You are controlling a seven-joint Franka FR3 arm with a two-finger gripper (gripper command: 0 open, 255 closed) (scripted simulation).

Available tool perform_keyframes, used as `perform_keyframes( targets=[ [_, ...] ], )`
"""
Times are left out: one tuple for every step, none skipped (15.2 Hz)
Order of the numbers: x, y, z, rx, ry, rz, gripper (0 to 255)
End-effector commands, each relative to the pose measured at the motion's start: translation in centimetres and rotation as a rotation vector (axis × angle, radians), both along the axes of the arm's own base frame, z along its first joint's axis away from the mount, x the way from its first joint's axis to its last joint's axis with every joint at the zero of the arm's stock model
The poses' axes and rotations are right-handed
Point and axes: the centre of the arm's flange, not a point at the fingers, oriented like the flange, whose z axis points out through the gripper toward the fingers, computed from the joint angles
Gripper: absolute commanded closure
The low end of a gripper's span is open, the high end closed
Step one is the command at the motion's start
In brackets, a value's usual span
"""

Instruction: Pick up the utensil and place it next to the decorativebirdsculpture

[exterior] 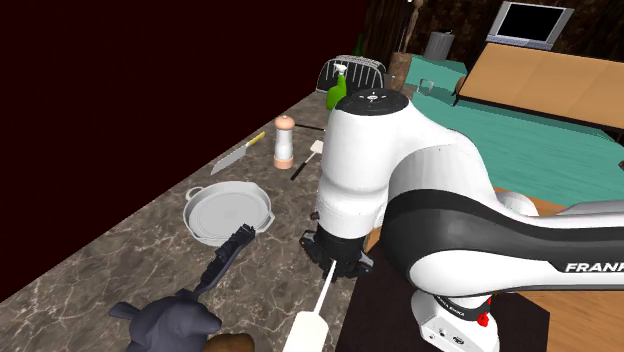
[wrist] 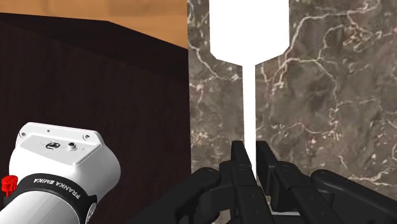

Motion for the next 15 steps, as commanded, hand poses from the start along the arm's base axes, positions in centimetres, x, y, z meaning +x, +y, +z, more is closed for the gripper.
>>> perform_keyframes(
  targets=[
    [-0.1,-0.1,-1.1,0.000,-0.001,0.000,255],
    [-0.1,-0.1,-1.7,0.000,-0.001,0.000,255],
    [-0.1,-0.1,-2.2,0.000,-0.001,0.000,255],
    [-0.1,-0.1,-2.7,0.000,-0.001,0.000,255],
    [-0.1,-0.1,-3.2,0.000,-0.001,0.000,255],
    [-0.1,-0.1,-3.8,0.000,-0.001,0.000,255],
    [-0.1,-0.1,-4.3,0.000,-0.001,0.000,255],
    [-0.1,-0.1,-4.8,0.000,-0.001,0.000,255],
    [-0.1,-0.1,-5.4,0.000,-0.001,0.000,255],
    [-0.1,-0.1,-5.9,0.000,-0.001,0.000,255],
    [-0.1,-0.1,-6.4,0.000,-0.001,0.000,255],
    [-0.1,-0.1,-6.9,0.000,-0.001,0.000,255],
    [-0.1,-0.1,-7.5,0.000,-0.001,0.000,255],
    [-0.1,-0.1,-7.8,0.000,-0.001,0.000,255],
    [-0.1,-0.1,-7.8,0.000,-0.001,0.000,255]
  ],
)
